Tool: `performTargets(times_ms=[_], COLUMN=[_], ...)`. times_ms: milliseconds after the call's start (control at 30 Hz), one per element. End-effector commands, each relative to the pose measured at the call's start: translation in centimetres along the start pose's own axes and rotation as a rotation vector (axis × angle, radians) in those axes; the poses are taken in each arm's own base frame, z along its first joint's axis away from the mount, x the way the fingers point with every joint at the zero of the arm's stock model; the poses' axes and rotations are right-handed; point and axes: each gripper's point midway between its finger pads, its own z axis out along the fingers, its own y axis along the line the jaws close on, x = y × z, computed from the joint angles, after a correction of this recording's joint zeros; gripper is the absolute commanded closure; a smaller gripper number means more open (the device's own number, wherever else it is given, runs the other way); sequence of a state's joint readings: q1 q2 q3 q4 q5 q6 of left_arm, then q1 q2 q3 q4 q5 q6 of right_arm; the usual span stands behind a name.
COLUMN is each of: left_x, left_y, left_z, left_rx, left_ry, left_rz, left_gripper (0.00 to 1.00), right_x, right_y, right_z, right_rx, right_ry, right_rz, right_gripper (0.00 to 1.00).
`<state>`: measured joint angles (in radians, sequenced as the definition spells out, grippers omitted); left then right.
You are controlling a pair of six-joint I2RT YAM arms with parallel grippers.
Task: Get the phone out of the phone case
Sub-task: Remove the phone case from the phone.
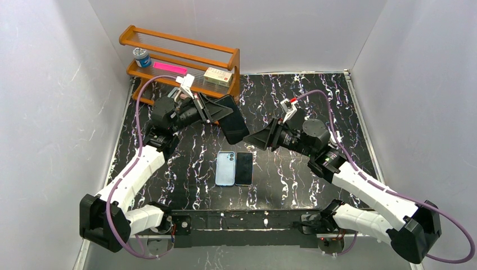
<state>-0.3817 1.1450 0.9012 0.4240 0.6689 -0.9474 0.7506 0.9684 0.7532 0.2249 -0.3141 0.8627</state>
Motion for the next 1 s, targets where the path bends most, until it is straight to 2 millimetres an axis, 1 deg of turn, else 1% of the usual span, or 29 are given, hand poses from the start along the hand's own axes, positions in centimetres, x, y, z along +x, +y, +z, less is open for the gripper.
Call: performTargets(times_ms=[0,133,300,533,700,833,967], left_x=[-0.9,-0.9,-0.9,-0.6,0.1,1.1,2.2], left_y=[-2.3,-2.7,-3.7,-5.1,-6.2,-7.1,-8.0], left_z=[-0.3,-0.3,-0.6,-0.8,-1.2,-1.1,-0.7], left_rx=[0.086,0.108,0.151,0.217,0.260,0.290,0.316], left_ry=[-0.046,-0.043,-0.045,-0.020,0.022,0.069,0.105], left_rz=[0.012,-0.007,-0.019,-0.060,-0.068,-0.074,-0.073], left_gripper=[1.00,1.00,1.00,1.00,1.00,1.00,1.00], right_x=[-1.3,-1.5,-1.5,-2.5,-3.5,-4.1,-4.1], right_y=[1.6,1.8,1.7,2.6,3.1,3.8,4.7], right_z=[0.3,0.4,0.7,0.5,0.4,0.6,1.0], right_rx=[-0.077,-0.096,-0.106,-0.164,-0.207,-0.246,-0.292], right_ry=[-0.049,-0.059,-0.062,-0.103,-0.120,-0.104,-0.057], right_rz=[0.030,0.037,0.049,0.062,0.056,0.020,-0.017], right_gripper=[0.44,0.46,0.48,0.50,0.53,0.55,0.58])
